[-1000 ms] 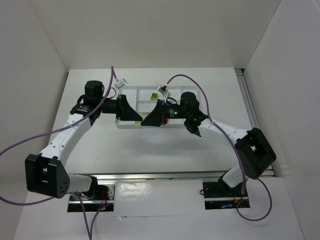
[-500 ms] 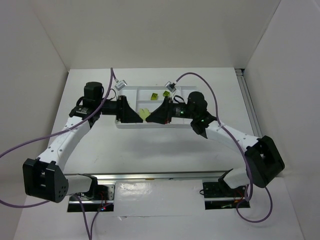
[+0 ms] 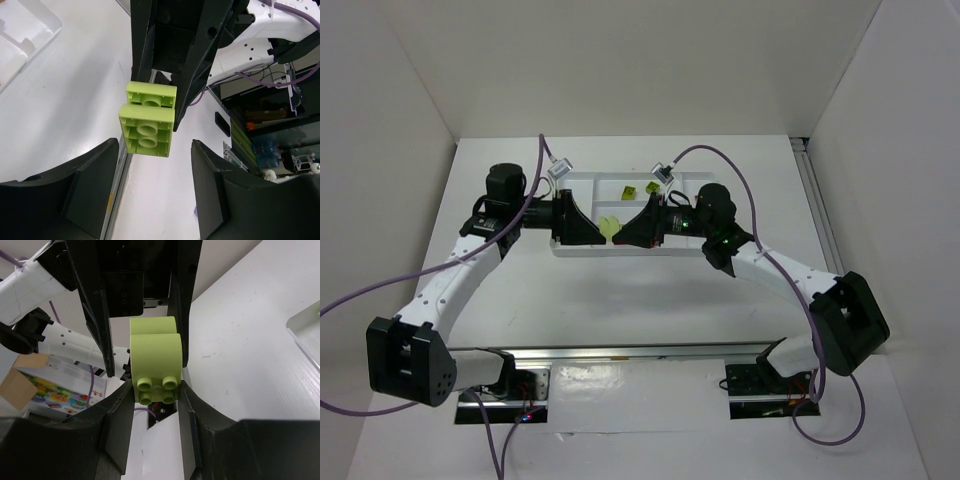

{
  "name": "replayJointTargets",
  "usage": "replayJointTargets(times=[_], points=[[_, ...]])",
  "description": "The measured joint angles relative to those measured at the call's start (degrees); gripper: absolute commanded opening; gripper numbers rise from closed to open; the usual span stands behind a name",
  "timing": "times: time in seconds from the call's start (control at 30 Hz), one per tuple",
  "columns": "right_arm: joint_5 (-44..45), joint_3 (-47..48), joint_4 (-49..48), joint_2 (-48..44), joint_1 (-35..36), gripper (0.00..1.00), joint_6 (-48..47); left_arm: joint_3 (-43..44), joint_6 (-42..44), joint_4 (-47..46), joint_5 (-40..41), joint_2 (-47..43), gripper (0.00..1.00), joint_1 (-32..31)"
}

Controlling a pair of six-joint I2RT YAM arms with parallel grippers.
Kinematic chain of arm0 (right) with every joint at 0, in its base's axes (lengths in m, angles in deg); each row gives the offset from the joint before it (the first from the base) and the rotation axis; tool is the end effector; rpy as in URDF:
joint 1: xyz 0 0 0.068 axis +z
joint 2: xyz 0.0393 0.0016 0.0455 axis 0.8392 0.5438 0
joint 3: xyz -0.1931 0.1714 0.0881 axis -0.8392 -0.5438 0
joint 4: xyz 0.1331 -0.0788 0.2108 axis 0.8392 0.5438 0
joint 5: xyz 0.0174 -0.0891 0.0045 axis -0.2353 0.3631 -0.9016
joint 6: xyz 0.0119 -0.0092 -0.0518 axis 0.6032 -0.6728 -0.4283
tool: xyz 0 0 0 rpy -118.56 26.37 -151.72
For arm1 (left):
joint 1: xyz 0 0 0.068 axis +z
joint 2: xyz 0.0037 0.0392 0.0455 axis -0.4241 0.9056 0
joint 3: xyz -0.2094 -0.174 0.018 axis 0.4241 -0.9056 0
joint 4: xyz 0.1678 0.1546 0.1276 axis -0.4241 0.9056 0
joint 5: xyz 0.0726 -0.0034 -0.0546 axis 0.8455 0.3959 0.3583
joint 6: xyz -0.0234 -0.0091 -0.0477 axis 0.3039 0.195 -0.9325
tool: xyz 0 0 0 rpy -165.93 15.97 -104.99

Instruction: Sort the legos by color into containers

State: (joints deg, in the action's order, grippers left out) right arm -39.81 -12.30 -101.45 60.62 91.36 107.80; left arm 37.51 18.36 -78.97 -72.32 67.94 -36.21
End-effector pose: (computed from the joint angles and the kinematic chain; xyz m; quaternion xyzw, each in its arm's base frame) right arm 0.2450 0.1991 0.3080 -0.2433 0.6511 0.6332 0.3405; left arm 0.2594 -0.0848 0.3340 0.2162 0.7171 -0.6011 0.2787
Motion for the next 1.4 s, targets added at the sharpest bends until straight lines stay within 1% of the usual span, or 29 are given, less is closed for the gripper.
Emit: replayJointTargets(times=[0.17,0.2,0.33,0.37,0.4,0.47,0.73,0.93,1.0,1.1,1.27,1.4], points=[[-0.6,0.0,-0.7,0.0,0.0,0.0,0.5,-0.1,-1.6,-2.6,-0.3,0.7,0.62,0.0],[-0.7,0.0,-0.7,0.0,0.0,0.0,0.6,-0.2,-1.8,-3.0,-0.3,0.9,0.62,0.0],[-0.8,0.0,-1.0,0.1,0.0,0.0,0.7,-0.6,-3.4,-4.8,-0.7,1.2,0.39,-0.1],[-0.9,0.0,-1.0,0.2,0.0,0.0,0.9,-0.7,-3.4,-5.2,-0.9,1.2,0.23,-0.1],[-0.9,0.0,-1.0,0.2,0.0,0.0,1.1,-0.7,-3.7,-5.4,-0.9,1.2,0.18,-0.1],[-0.8,0.0,-1.1,0.2,0.0,0.0,1.4,-0.8,-3.7,-5.4,-1.0,1.2,0.01,0.0],[0.3,-0.7,0.2,-0.1,-0.2,0.0,0.4,-0.7,-2.3,-2.3,0.7,1.1,0.0,0.6],[2.4,-1.8,6.3,-4.8,-4.0,0.0,-3.0,-0.7,-1.1,3.0,4.3,1.2,0.0,6.4],[4.6,-1.7,9.6,-6.4,-5.4,0.0,-5.1,-0.7,-0.9,4.5,7.2,1.3,0.0,7.8],[10.1,-0.9,16.2,-7.2,-6.0,0.0,-8.0,1.3,-0.2,9.2,18.7,4.0,0.0,8.3],[19.3,0.3,25.9,-7.2,-5.7,0.0,-11.0,6.2,-1.3,14.3,38.5,14.3,0.0,8.2],[23.9,0.8,29.7,-7.1,-4.8,0.0,-12.5,11.3,-2.9,18.5,48.9,21.3,0.0,7.6]])
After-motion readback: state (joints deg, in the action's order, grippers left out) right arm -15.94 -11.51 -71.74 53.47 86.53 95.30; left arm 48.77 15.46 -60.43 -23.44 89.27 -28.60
